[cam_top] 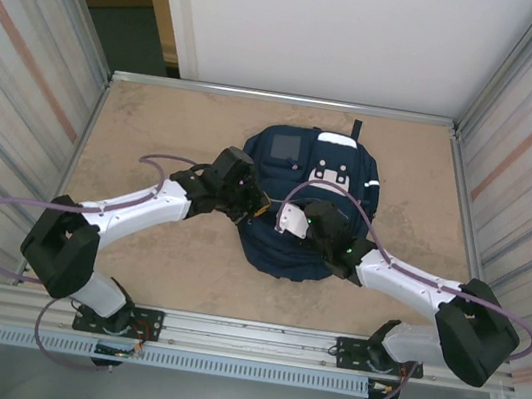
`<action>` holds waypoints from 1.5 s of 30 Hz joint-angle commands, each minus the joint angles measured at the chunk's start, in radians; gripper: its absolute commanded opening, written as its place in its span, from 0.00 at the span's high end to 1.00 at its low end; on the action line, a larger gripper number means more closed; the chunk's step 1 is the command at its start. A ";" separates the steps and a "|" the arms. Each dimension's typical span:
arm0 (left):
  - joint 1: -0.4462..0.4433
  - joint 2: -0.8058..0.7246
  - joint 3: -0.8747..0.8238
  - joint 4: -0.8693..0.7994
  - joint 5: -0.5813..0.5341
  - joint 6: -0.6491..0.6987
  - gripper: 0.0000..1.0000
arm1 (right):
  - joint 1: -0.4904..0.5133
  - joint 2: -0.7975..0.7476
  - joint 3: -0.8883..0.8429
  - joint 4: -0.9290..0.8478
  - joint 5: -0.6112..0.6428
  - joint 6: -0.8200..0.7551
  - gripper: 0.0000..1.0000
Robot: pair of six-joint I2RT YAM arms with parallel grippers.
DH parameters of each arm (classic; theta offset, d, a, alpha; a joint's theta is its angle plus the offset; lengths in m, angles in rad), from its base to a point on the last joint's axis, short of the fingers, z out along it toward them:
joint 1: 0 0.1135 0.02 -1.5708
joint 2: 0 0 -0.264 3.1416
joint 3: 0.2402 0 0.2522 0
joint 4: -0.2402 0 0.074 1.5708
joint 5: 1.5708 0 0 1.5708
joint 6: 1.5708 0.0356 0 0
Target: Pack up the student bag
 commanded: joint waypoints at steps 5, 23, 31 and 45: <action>0.006 -0.015 -0.005 0.013 0.040 0.038 1.00 | -0.003 -0.178 -0.028 0.022 -0.116 0.068 0.55; 0.033 -0.067 -0.014 -0.192 -0.122 0.534 0.36 | -0.035 -0.659 -0.148 -0.014 -0.264 0.599 0.43; 0.045 -0.065 -0.019 -0.026 -0.152 0.882 0.19 | -0.119 -0.662 -0.132 -0.118 -0.169 0.917 0.35; 0.115 0.423 0.356 -0.170 0.015 1.179 0.29 | -0.296 -0.543 -0.085 -0.398 -0.122 1.335 0.23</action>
